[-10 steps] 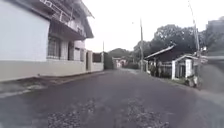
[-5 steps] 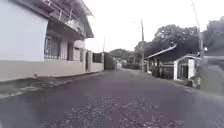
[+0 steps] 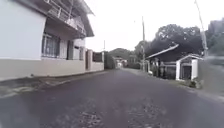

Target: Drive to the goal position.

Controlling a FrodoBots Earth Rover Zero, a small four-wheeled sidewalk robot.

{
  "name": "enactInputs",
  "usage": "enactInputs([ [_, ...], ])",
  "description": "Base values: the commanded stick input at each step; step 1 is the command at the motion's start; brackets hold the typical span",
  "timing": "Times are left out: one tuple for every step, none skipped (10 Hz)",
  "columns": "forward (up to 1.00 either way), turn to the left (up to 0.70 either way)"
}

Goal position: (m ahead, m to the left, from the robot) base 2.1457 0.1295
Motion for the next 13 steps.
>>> enactInputs([
  [0.5,0.0],
  [0.5,0.0],
  [0.5,0.0],
  [0.5,0.0],
  [0.5,0.0],
  [0.5,0.0],
  [0.5,0.0],
  [0.5,0.0],
  [0.5,0.0],
  [0.5,0.0],
  [0.5,0.0],
  [0.5,0.0],
  [0.5,0.0],
])
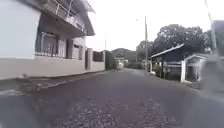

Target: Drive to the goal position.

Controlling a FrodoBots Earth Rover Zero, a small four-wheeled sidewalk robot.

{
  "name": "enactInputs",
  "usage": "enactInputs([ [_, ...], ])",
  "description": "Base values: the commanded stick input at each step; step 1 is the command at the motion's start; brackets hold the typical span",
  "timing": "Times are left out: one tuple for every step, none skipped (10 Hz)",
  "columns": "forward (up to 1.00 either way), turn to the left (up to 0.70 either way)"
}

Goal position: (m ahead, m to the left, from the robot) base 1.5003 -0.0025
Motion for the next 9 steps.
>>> enactInputs([
  [0.5,0.0],
  [0.5,0.0],
  [0.5,0.0],
  [0.5,0.0],
  [0.5,0.0],
  [0.5,0.0],
  [0.5,0.0],
  [0.5,0.0],
  [0.5,0.0],
])
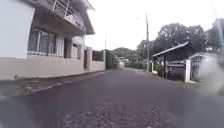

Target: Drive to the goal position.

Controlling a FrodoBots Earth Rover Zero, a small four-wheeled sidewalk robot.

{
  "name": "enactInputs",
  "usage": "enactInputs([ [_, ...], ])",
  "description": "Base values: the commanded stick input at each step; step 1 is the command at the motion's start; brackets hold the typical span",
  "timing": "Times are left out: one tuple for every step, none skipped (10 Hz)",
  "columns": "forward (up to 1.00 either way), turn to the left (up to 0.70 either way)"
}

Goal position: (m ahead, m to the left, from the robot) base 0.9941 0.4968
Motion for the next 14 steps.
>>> enactInputs([
  [0.5,0.0],
  [0.5,0.0],
  [0.5,0.0],
  [0.5,0.0],
  [0.5,0.0],
  [0.5,0.0],
  [0.5,0.0],
  [0.5,0.0],
  [0.5,0.0],
  [0.5,0.0],
  [0.5,0.0],
  [0.5,0.0],
  [0.5,0.0],
  [0.5,0.0],
])
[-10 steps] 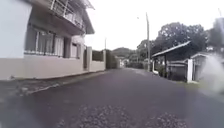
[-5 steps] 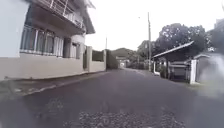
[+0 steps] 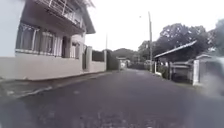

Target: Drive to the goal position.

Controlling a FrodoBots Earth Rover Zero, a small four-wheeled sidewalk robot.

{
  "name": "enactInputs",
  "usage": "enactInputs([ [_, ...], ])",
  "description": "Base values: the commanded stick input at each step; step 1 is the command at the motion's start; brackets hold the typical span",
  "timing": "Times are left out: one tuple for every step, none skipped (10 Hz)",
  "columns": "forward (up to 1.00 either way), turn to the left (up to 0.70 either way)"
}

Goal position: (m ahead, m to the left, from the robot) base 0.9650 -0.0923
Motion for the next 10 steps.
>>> enactInputs([
  [0.5,0.0],
  [0.5,0.0],
  [0.5,0.0],
  [0.5,0.0],
  [0.5,0.0],
  [0.5,0.0],
  [0.5,0.0],
  [0.5,0.0],
  [0.5,0.0],
  [0.5,0.0],
])
